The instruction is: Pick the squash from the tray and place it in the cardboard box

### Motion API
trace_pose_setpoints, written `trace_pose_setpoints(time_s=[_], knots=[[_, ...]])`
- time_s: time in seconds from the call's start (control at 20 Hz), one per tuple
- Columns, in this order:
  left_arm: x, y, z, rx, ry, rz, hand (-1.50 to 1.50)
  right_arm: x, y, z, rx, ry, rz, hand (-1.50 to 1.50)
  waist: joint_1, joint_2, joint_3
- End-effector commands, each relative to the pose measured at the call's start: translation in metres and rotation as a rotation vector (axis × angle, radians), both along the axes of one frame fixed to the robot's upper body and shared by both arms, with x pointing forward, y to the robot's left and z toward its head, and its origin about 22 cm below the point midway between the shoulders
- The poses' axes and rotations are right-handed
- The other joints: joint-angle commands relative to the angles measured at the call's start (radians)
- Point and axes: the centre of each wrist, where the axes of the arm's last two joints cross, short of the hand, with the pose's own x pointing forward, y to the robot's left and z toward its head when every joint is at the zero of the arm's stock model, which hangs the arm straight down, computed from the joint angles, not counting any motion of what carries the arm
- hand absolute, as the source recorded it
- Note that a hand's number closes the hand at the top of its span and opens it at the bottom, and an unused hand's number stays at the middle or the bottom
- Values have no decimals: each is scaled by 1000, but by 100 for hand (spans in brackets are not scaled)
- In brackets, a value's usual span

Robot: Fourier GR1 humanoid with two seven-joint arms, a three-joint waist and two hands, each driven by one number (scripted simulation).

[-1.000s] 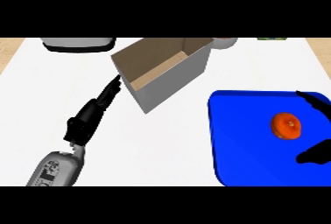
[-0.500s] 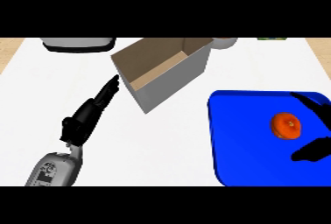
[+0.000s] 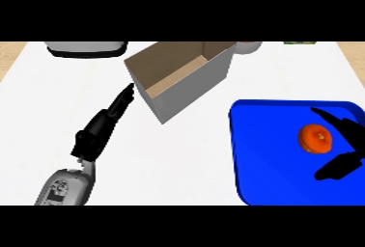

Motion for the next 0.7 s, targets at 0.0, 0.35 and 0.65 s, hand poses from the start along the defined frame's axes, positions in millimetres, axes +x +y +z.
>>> trace_pose_setpoints(time_s=[0.0, 0.35, 0.65], knots=[[-3, 8, 3, -14, -8, -2, 0, -11, -17, -10, 0, 17, 7, -150, -2, 0, 0], [-6, 1, -4, -11, 16, -18, 0, 4, 14, -25, -61, 40, 9, -150, 1, 0, 0], [-10, 0, 5, -7, 3, -3, 0, 7, 14, -45, -89, 59, 23, -150, 2, 0, 0]])
